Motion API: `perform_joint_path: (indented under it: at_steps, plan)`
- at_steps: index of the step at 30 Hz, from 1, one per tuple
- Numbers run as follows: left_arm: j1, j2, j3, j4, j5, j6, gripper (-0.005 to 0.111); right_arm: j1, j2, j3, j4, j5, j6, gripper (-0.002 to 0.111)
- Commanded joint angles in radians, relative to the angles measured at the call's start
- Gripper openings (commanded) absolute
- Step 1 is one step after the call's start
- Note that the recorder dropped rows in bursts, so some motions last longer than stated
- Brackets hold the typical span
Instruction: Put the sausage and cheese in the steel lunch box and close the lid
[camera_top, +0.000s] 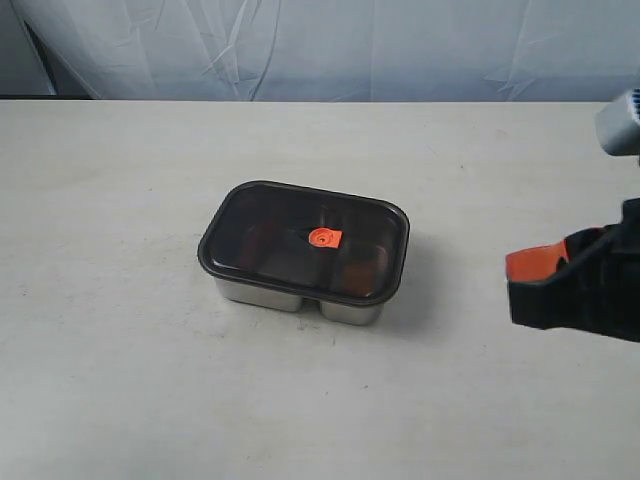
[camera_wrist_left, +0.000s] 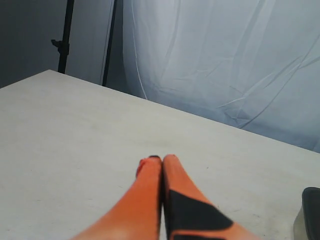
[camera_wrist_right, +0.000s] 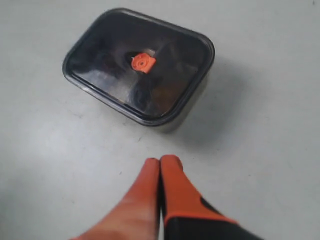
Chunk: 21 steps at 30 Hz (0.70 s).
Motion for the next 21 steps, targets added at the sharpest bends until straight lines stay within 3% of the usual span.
perform_joint_path:
  at_steps: [1,3,6,10,14,21]
  plan:
    - [0.002,-0.006,0.004,0.004,-0.017,-0.006,0.0,-0.117,-0.266,0.11,0.0,-0.041,-0.012,0.0]
    - [0.002,-0.006,0.004,0.004,-0.017,-0.006,0.0,-0.257,-0.402,0.193,-0.02,-0.084,-0.023,0.0]
    - [0.002,-0.006,0.004,0.004,-0.019,0.0,0.0,-0.547,-0.542,0.357,0.023,-0.258,-0.043,0.0]
    - [0.002,-0.006,0.004,0.004,-0.019,0.0,0.0,-0.789,-0.691,0.541,0.165,-0.267,-0.047,0.0]
    - [0.002,-0.006,0.004,0.004,-0.019,0.0,0.0,-0.832,-0.767,0.569,0.284,-0.252,-0.054,0.0]
    - [0.002,-0.006,0.004,0.006,-0.018,0.0,0.0,-0.832,-0.773,0.569,0.294,-0.252,-0.054,0.0]
